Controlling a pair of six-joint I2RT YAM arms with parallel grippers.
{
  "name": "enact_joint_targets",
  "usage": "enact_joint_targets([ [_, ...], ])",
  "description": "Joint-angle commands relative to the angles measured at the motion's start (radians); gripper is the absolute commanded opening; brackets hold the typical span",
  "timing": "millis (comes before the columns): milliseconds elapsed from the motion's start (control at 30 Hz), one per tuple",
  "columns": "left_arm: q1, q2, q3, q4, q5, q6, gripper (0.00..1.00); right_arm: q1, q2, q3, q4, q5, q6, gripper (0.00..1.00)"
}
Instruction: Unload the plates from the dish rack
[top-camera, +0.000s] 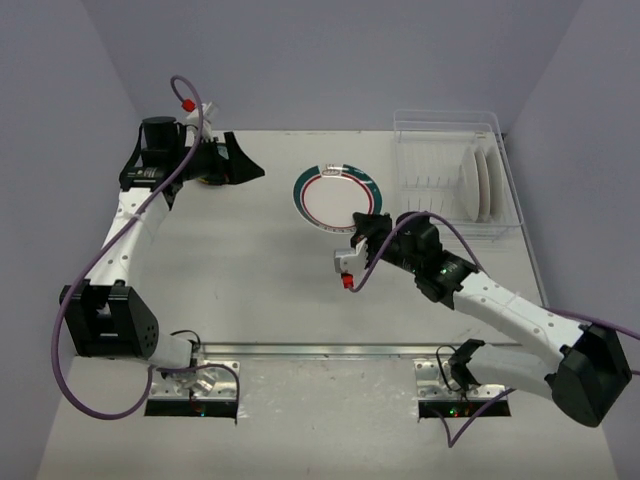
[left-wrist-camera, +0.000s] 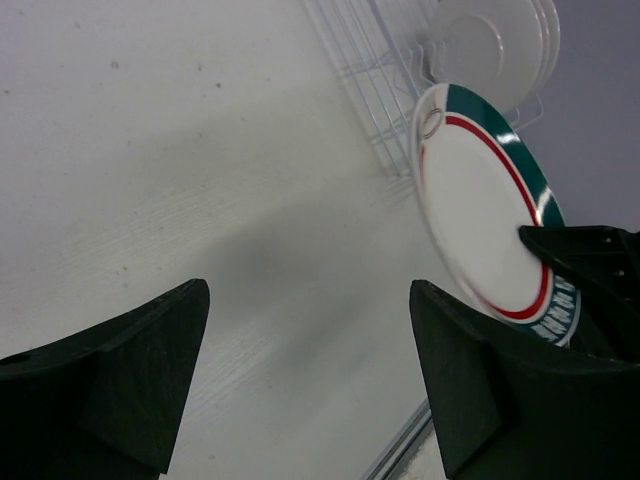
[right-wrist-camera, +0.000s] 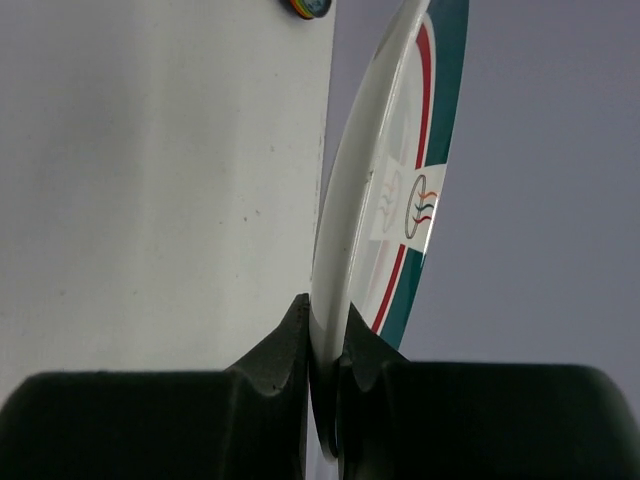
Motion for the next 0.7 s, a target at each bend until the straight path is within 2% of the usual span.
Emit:
enact_joint_targets([
  [0, -0.012, -0.054, -0.076, -0.031, 0.129, 0.073, 0.78, 0.056, -0.016, -0.157, 0.444, 0.045, -0.404, 0.00],
  [167, -0.025, -0.095, -0.145, -0.024, 0.173, 0.088, 0.72, 0.093, 0.017, -0.221, 0.557, 0.031, -0.497, 0.00],
  [333, -0.130, -0.110, -0.167, -0.039, 0.024, 0.119, 0.69, 0.143, 0.078, -0.236, 0.685, 0.058, -0.534, 0.00],
  [467, -0.203, -0.108, -0.175, -0.048, -0.020, 0.142, 0.64, 0.167, 0.103, -0.230, 0.711, 0.064, -0.543, 0.00],
  [533, -0.215, -0.105, -0.178, -0.047, -0.011, 0.142, 0.59, 0.172, 0.106, -0.233, 0.728, 0.056, -0.546, 0.00],
  [667, -0.218, -0.098, -0.187, -0.026, 0.012, 0.128, 0.37, 0.174, 0.128, -0.243, 0.801, 0.051, -0.554, 0.00],
])
